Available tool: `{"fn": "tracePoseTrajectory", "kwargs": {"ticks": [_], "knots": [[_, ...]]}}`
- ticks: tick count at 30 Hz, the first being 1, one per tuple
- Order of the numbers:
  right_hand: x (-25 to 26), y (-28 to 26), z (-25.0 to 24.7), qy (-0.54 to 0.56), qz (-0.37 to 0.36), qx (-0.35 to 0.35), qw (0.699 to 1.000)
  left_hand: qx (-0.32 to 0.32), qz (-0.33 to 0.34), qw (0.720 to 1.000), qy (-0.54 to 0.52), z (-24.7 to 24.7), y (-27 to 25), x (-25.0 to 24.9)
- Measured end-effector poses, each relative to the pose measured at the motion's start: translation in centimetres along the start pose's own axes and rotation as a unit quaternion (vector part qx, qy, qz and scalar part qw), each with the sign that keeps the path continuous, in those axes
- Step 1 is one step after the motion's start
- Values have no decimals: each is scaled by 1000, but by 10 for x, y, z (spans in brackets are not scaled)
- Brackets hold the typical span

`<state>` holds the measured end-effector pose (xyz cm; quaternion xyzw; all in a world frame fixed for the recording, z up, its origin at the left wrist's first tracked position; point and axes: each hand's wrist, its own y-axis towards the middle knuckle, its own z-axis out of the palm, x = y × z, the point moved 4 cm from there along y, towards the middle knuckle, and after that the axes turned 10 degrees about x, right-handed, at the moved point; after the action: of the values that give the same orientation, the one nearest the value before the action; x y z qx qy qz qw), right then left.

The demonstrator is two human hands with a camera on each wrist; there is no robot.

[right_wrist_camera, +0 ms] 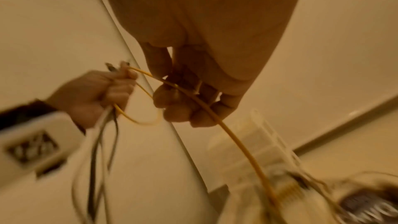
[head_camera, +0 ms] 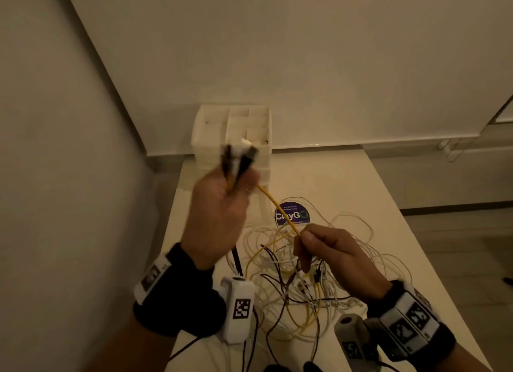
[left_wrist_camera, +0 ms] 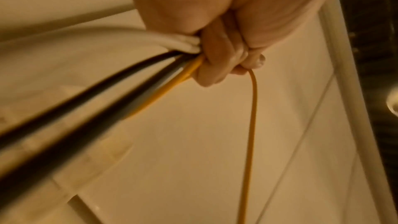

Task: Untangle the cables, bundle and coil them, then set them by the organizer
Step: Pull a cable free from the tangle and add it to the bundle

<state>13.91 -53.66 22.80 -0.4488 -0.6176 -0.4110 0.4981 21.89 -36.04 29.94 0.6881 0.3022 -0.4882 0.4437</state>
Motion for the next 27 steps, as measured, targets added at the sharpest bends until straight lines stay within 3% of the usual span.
{"fn": "tracePoseTrajectory", "kwargs": {"ticks": [2, 6, 9, 12, 14, 16, 18, 24, 27], "knots": [[-22, -1, 0, -19, 12, 2, 1000, -88, 9, 995, -55, -28, 6, -8], [-54, 0, -5, -58, 33, -49, 997, -211, 14, 976, -58, -63, 6, -1], [-53, 7, -10, -55, 26, -100, 993, -275, 16, 958, 80, -72, -6, 9], [-42, 18, -17, -81, 17, -96, 992, -232, 29, 955, 183, -56, -9, 4], [-31, 25, -20, -89, 12, -68, 994, -114, -3, 977, 181, -21, -8, 4], [-15, 32, -21, -89, 4, -32, 995, 1, -29, 978, 207, 21, -9, 9], [3, 38, -21, -78, -12, 3, 997, 52, -9, 970, 237, 46, -9, 15], [16, 50, -46, -10, -36, -3, 999, 7, 22, 958, 286, 52, 18, 18], [12, 45, -41, -27, -58, 7, 998, -40, 37, 960, 273, 46, 23, 8]]}}
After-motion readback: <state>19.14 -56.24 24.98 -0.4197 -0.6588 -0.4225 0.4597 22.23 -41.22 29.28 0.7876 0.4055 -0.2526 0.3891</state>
